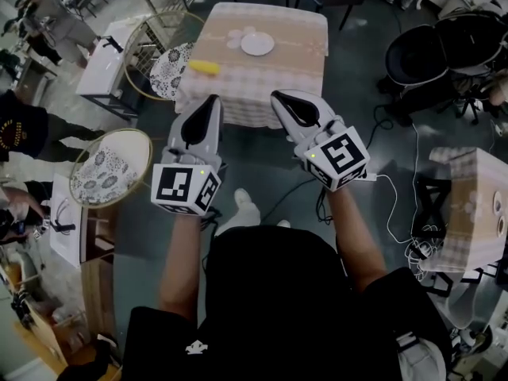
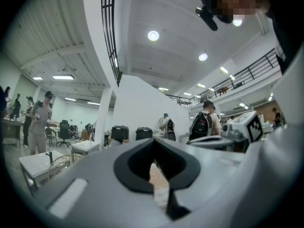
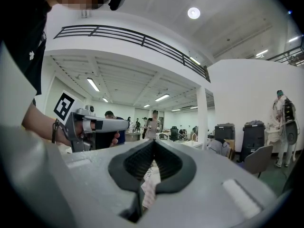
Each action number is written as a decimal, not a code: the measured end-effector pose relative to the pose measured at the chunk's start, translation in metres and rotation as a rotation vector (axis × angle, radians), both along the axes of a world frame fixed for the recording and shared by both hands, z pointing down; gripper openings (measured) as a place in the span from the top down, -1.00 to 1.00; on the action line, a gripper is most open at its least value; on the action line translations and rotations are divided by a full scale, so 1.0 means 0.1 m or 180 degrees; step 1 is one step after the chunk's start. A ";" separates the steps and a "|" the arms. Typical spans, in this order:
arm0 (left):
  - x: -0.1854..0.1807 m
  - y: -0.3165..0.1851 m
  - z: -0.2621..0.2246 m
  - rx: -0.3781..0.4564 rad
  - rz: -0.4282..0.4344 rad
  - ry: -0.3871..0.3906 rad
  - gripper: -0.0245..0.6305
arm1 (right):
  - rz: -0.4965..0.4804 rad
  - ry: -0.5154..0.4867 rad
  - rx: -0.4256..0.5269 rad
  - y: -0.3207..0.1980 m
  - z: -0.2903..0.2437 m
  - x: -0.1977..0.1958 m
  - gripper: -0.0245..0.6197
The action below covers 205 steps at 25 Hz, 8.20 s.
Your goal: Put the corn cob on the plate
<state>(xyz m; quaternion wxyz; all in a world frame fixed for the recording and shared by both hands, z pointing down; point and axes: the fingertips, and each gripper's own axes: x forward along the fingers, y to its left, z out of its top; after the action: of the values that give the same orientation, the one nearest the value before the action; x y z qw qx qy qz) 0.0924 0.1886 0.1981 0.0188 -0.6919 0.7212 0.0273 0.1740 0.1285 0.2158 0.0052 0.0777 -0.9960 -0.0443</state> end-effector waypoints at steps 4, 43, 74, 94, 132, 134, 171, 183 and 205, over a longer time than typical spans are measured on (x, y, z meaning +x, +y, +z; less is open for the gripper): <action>-0.22 -0.10 0.01 0.0002 0.0034 0.0018 0.90 | 0.0045 0.0010 -0.0022 -0.11 0.02 -0.20 0.92; -1.49 -0.46 0.00 0.0062 0.0242 0.0078 0.90 | 0.0302 0.0219 -0.0023 -0.47 0.03 -1.52 0.92; -2.12 -1.35 0.16 -0.0010 0.0086 0.0257 0.90 | -0.0035 0.0133 -0.0105 -1.40 0.08 -2.25 0.92; -2.42 -2.13 0.19 -0.0144 -0.0157 0.0277 0.90 | -0.0328 0.0184 -0.0272 -2.22 0.20 -2.58 0.92; -3.20 -2.58 0.72 -0.0433 0.0564 0.0400 0.90 | 0.0262 0.0289 -0.0443 -2.70 0.50 -3.22 0.92; -3.26 -2.62 0.78 -0.0473 0.0631 0.0394 0.90 | 0.0329 0.0309 -0.0464 -2.73 0.54 -3.26 0.92; -3.19 -2.62 2.83 -0.1895 0.2597 -0.0745 0.28 | 0.1153 0.0841 -0.1149 -2.78 1.80 -3.08 0.91; -3.12 -2.43 3.85 -0.2594 0.3292 -0.1525 0.17 | 0.1320 0.0903 -0.1377 -2.63 2.13 -2.92 0.92; -3.11 -2.40 4.79 -0.3191 0.3967 -0.2299 0.13 | 0.1312 0.0993 -0.1572 -2.46 2.44 -2.91 0.92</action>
<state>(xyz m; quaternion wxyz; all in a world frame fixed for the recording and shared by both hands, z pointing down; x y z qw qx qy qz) -0.2182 -0.0515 0.6775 -0.0786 -0.8530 0.0890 -0.5081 -0.1172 -0.1172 0.4593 0.1848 0.2656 -0.9273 0.1884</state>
